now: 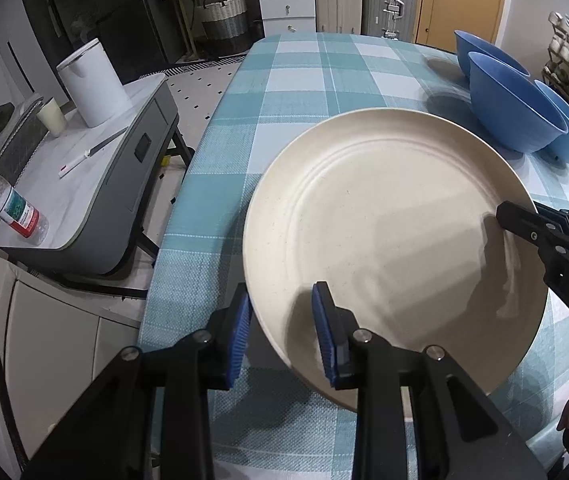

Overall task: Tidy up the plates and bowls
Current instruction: 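Lower the held plates onto the third cream plate with both tools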

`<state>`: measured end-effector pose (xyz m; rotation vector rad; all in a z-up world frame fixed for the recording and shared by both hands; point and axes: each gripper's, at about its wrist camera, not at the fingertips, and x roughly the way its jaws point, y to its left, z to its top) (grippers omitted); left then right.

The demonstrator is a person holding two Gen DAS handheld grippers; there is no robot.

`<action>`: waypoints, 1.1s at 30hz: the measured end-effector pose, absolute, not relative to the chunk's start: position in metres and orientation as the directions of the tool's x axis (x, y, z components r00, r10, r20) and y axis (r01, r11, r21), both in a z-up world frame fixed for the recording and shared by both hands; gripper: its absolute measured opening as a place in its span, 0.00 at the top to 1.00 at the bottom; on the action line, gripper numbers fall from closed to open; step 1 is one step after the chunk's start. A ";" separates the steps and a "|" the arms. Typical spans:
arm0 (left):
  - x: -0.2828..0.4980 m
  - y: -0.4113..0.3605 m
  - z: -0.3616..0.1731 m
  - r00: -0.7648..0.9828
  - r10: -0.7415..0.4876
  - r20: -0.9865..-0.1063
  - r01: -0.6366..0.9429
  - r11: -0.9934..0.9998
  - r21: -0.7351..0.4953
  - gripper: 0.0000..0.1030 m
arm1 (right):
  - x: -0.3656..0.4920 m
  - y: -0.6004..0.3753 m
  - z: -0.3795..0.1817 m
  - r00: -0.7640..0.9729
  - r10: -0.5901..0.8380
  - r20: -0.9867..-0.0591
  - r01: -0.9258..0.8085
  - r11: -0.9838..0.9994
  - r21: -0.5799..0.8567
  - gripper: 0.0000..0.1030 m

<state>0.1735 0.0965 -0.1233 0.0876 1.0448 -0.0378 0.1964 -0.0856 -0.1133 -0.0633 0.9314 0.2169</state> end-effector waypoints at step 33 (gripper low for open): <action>0.173 0.110 -0.127 0.479 -0.058 -0.876 0.057 0.998 -0.035 0.70 | 0.188 -0.106 -0.108 0.581 0.171 -0.796 -0.180 0.980 0.079 0.81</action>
